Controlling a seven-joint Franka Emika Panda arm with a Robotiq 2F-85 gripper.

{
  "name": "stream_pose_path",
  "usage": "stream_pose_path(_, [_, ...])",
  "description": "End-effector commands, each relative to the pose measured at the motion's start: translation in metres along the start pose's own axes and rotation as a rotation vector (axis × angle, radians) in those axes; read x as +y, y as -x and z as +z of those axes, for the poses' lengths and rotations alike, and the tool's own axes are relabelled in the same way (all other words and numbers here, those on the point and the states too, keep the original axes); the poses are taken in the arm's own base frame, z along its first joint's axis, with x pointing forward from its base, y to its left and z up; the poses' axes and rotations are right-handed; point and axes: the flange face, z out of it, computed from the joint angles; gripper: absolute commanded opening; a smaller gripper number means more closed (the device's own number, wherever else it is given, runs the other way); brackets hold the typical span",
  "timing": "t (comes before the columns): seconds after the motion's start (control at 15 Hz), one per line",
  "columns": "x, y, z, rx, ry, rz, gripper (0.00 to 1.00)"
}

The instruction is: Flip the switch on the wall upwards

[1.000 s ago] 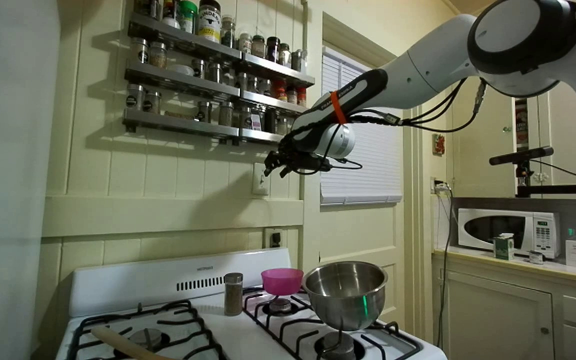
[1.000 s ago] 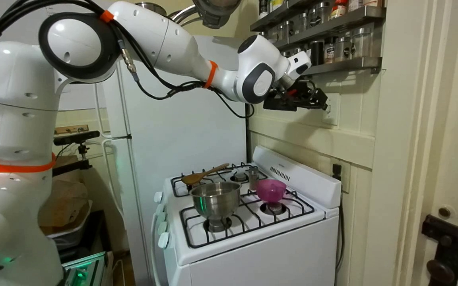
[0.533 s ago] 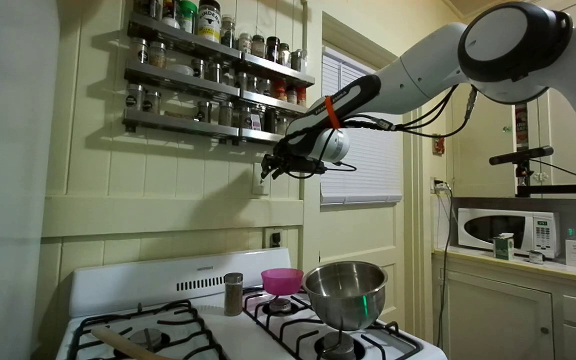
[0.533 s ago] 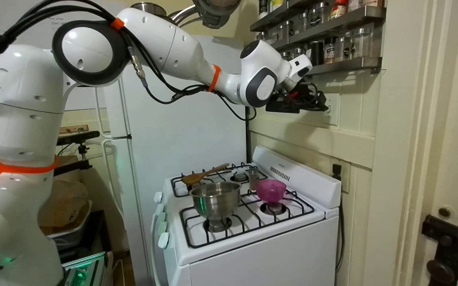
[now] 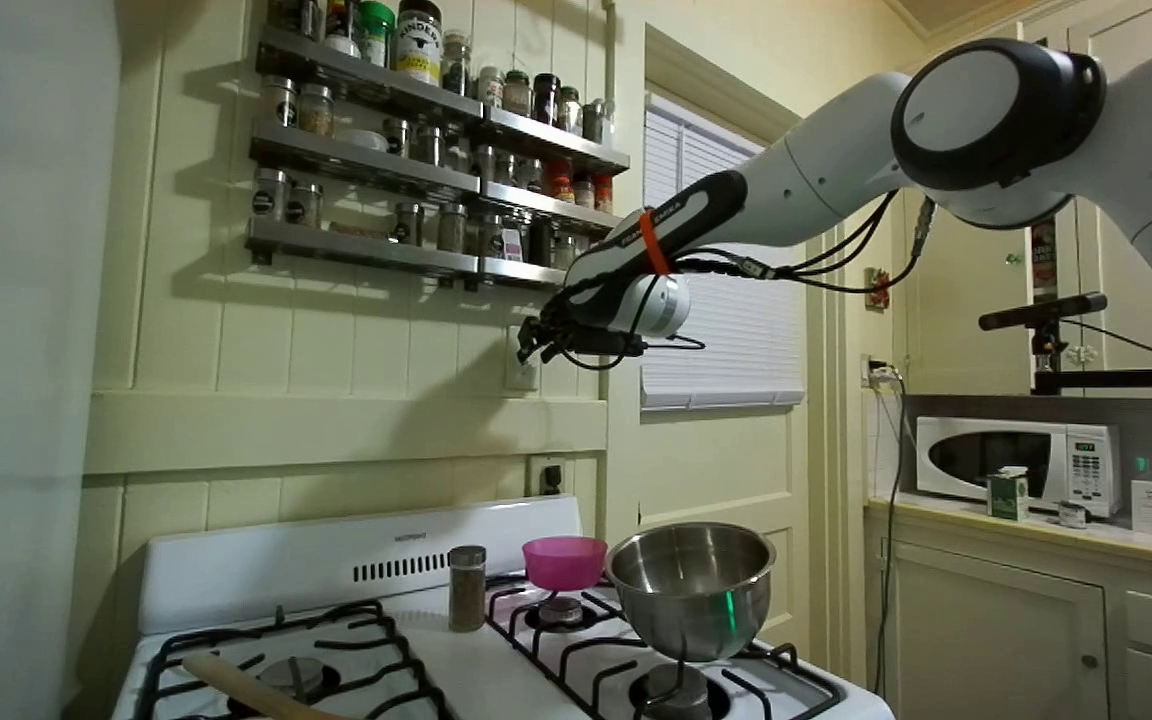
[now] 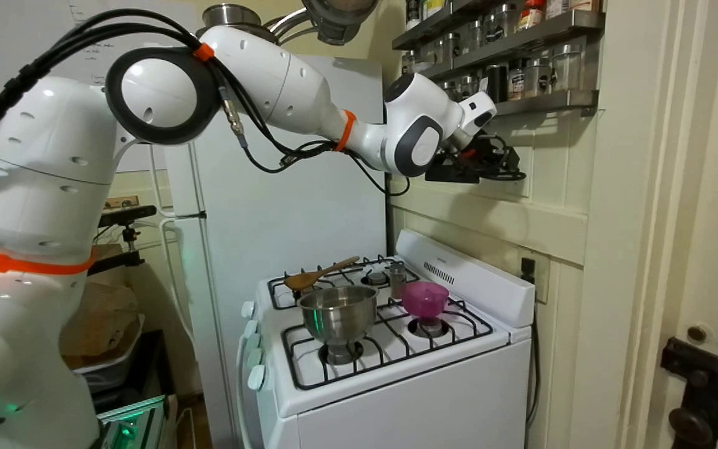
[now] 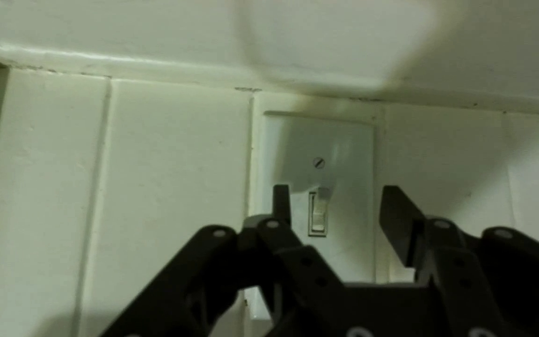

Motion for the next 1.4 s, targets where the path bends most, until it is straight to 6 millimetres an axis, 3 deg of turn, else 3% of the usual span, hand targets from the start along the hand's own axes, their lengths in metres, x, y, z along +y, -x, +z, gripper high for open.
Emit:
stream_pose_path(0.0, [0.003, -0.004, 0.014, 0.042, 0.0, -0.01, 0.51])
stream_pose_path(0.2, [0.002, -0.006, 0.019, 0.047, -0.005, -0.005, 0.4])
stream_pose_path(0.67, [0.003, -0.004, 0.024, 0.037, -0.01, 0.019, 0.34])
stream_pose_path(1.07, [0.008, -0.003, 0.024, 0.025, 0.001, 0.031, 0.14])
stream_pose_path(1.13, [0.007, -0.003, 0.024, 0.024, 0.003, 0.03, 0.04])
stream_pose_path(1.2, [0.005, -0.003, 0.024, 0.025, -0.003, 0.032, 0.0])
stream_pose_path(1.33, [0.002, -0.009, 0.018, 0.035, -0.003, 0.035, 0.02])
